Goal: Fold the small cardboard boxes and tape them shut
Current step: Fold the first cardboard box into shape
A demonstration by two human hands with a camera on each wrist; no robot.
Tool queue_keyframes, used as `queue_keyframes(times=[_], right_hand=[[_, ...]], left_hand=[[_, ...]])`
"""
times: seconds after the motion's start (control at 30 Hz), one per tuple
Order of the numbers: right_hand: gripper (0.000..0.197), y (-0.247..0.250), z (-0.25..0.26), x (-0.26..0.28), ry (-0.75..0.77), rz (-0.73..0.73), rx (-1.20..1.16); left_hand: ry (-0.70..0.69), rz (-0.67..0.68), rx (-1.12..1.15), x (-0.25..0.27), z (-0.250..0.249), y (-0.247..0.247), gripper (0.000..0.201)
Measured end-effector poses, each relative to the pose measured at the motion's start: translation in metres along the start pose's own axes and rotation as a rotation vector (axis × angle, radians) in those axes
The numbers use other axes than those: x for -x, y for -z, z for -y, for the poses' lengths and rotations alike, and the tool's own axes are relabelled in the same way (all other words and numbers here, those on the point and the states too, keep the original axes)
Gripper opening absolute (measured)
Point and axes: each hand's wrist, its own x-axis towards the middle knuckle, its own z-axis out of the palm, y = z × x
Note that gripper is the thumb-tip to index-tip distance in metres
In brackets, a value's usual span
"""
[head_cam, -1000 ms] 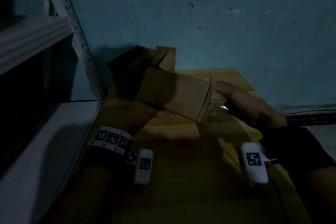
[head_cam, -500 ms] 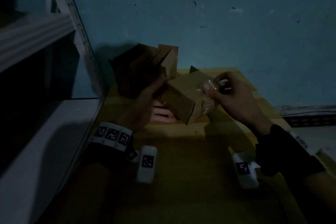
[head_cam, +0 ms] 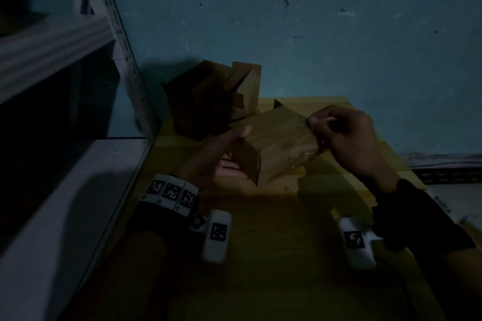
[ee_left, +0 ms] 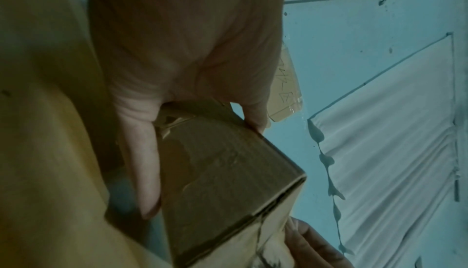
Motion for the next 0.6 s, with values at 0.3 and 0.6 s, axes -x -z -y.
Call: queue_keyframes(times=[0.3,0.6], right_hand=[[0.015,0.013,-0.001,-0.005,-0.141,-0.030,-0.350],[0.037,0.016,0.002,-0.006,-0.249,0.028,-0.546]], left_hand=[[-0.018,-0.013,0.073,-0.006,0.000,0.009,0.060],[-0.004,0.024,0.121,-0.001,-0.005,0.014,0.061]])
